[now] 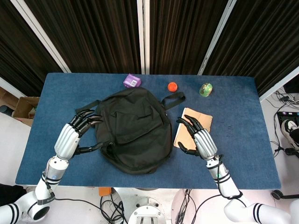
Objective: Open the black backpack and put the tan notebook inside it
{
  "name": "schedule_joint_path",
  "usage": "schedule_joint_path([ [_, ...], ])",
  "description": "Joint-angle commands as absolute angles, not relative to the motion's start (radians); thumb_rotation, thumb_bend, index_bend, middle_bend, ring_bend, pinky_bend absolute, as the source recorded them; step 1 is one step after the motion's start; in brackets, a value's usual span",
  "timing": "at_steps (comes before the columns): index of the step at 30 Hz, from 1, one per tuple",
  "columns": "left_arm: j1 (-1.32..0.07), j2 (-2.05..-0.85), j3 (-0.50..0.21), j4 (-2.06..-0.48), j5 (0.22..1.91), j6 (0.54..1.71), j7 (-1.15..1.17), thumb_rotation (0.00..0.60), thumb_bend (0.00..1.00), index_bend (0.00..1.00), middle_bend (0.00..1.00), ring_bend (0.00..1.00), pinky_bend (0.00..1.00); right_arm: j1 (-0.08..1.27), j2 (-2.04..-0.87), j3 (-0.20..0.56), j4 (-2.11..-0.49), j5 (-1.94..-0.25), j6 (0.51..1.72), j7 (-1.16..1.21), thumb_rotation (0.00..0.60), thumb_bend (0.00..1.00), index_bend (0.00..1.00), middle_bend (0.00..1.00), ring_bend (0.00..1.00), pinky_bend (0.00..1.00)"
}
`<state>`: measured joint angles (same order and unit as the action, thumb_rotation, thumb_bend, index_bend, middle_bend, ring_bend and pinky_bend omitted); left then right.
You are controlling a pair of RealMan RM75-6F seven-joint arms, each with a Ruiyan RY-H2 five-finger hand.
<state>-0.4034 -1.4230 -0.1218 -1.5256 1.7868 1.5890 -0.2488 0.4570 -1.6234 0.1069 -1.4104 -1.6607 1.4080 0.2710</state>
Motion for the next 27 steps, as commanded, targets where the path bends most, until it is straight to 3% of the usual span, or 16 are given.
schedule_joint_path([
  [1, -0.405, -1.423, -0.118, -1.514, 1.777, 1.584, -0.256, 0.6, 0.15, 0.27, 0.23, 0.15, 0.17, 0.454, -1.613, 0.105, -1.402, -1.654, 1.394, 0.276, 0.6, 0.33, 0.09, 0.23, 0.05, 0.14],
  [10, -0.385, -1.368, -0.062, -1.497, 1.748, 1.536, -0.249, 0.6, 0.15, 0.27, 0.23, 0.15, 0.17, 0.369, -1.439, 0.051, -1.397, -1.667, 1.482, 0.297, 0.6, 0.33, 0.09, 0.23, 0.05, 0.15],
  [18, -0.422, -1.334, 0.028, -1.591, 1.738, 1.329, -0.129, 0.6, 0.15, 0.29, 0.23, 0.15, 0.17, 0.233, -1.252, 0.048, -1.432, -1.61, 1.621, 0.274, 0.6, 0.33, 0.09, 0.23, 0.05, 0.15],
  [27, -0.542, -1.444, 0.009, -1.673, 1.696, 1.09, 0.044, 0.6, 0.15, 0.29, 0.23, 0.15, 0.17, 0.192, -1.2, 0.053, -1.461, -1.616, 1.656, 0.262, 0.6, 0.33, 0.1, 0.22, 0.05, 0.15],
])
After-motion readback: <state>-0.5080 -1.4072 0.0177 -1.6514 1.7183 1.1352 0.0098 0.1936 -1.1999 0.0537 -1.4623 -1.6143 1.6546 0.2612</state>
